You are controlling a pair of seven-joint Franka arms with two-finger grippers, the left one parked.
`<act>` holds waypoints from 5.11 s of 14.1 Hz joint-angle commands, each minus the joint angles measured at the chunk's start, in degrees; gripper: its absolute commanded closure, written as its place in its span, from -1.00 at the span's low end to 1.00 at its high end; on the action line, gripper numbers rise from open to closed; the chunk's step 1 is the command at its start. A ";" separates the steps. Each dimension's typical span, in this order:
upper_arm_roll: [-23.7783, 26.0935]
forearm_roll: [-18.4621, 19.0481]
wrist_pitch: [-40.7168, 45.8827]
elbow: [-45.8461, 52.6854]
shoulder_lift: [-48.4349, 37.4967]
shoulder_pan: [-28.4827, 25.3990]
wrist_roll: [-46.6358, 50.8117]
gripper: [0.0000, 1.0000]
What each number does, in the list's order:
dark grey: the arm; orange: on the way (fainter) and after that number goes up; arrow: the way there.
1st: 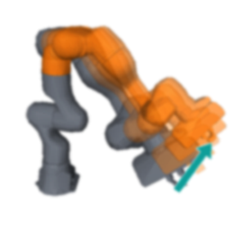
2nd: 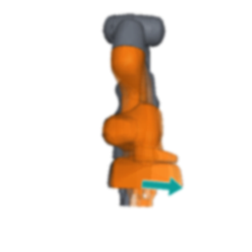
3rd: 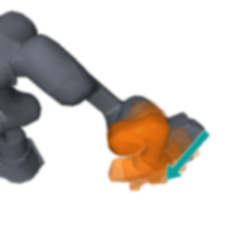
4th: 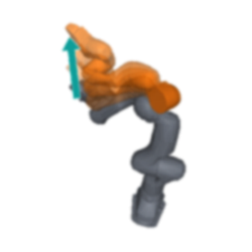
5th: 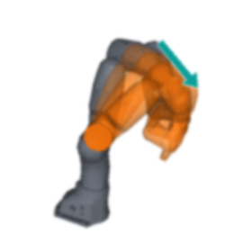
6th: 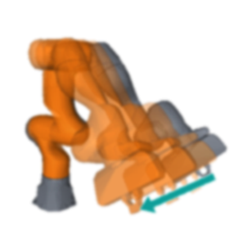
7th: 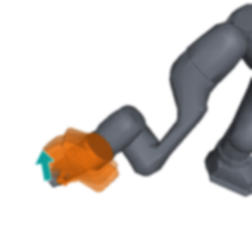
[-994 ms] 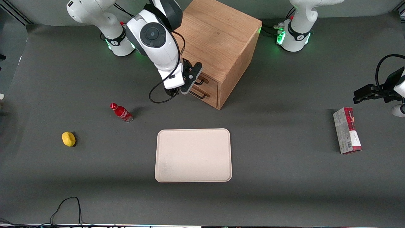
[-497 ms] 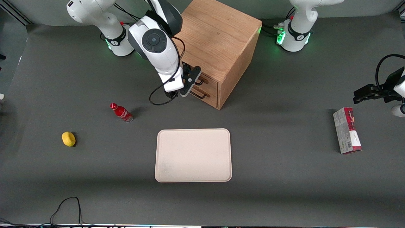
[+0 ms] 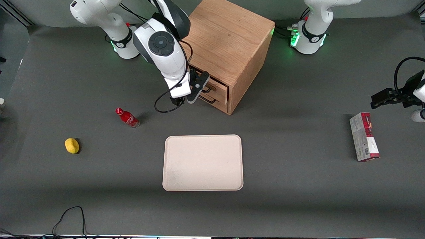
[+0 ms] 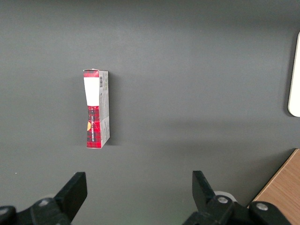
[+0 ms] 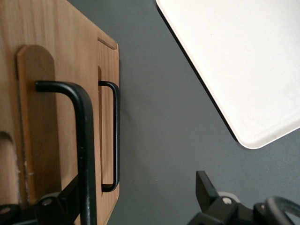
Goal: Open upper drawer
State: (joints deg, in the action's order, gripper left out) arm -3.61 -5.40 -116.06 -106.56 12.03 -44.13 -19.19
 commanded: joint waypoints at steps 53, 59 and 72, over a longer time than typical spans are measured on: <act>-6.23 0.30 22.08 34.92 9.87 16.88 -7.81 -1.00; -14.22 0.48 28.42 35.28 2.75 16.71 14.33 -1.00; -0.11 1.70 22.90 18.69 -9.81 41.91 18.47 -1.00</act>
State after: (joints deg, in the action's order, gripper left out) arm -8.08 -5.22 -89.84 -80.56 8.01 -5.13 -4.44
